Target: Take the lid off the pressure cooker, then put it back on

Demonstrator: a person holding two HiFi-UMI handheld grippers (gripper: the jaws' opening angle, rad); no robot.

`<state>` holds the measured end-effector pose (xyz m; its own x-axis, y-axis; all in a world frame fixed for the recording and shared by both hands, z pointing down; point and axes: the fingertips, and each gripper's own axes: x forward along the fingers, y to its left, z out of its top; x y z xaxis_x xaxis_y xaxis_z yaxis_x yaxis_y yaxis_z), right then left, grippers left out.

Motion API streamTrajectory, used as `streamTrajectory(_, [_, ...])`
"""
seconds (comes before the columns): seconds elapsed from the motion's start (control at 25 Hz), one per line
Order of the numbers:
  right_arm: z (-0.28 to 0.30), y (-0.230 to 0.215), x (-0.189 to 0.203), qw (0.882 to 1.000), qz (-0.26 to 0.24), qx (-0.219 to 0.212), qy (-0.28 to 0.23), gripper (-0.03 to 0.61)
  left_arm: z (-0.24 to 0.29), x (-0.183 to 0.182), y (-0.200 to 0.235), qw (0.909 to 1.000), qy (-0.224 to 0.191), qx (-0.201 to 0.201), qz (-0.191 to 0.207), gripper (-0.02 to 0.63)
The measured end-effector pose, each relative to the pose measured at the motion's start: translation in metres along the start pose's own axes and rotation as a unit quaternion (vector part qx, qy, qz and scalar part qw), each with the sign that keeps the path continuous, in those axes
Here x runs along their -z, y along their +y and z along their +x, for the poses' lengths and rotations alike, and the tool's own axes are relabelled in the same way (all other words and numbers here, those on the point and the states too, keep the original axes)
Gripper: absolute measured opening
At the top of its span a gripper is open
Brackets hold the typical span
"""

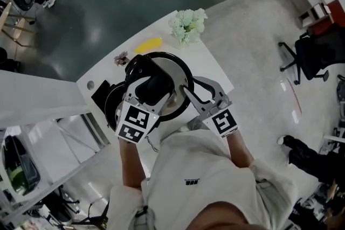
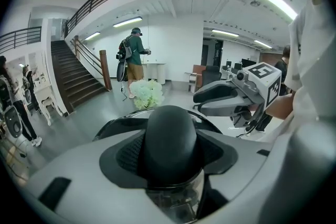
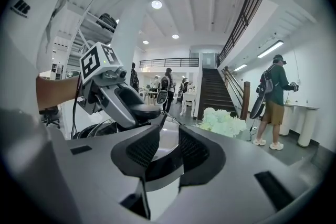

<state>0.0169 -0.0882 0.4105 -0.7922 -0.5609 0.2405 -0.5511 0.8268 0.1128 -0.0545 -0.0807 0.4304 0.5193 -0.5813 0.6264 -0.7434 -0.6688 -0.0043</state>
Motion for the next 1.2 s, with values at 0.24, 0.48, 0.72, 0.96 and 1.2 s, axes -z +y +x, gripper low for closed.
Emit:
streamTrajectory(0.24, [-0.014,-0.027,0.012,1.0,0.008,0.012,0.003,0.117,0.028,-0.013,-0.01,1.0,0.002,0.006,0.001,0.287])
streamTrajectory(0.48, [-0.031,-0.056,0.025,0.999,0.02,0.027,0.012,0.117,0.06,-0.029,-0.025,0.9998,0.004,0.017,0.007,0.287])
streamTrajectory(0.72, [-0.045,-0.079,0.046,0.999,0.024,0.034,0.026,0.117,0.09,-0.037,-0.041,0.9995,0.009,0.028,0.007,0.287])
streamTrajectory(0.96, [-0.056,-0.091,0.064,0.998,0.033,0.033,0.043,0.117,0.112,-0.036,-0.055,0.9993,0.021,0.031,0.0,0.287])
streamTrajectory(1.2, [-0.062,-0.095,0.089,0.995,0.065,0.034,0.074,0.117,0.134,-0.024,-0.067,0.9993,0.026,0.024,-0.015,0.287])
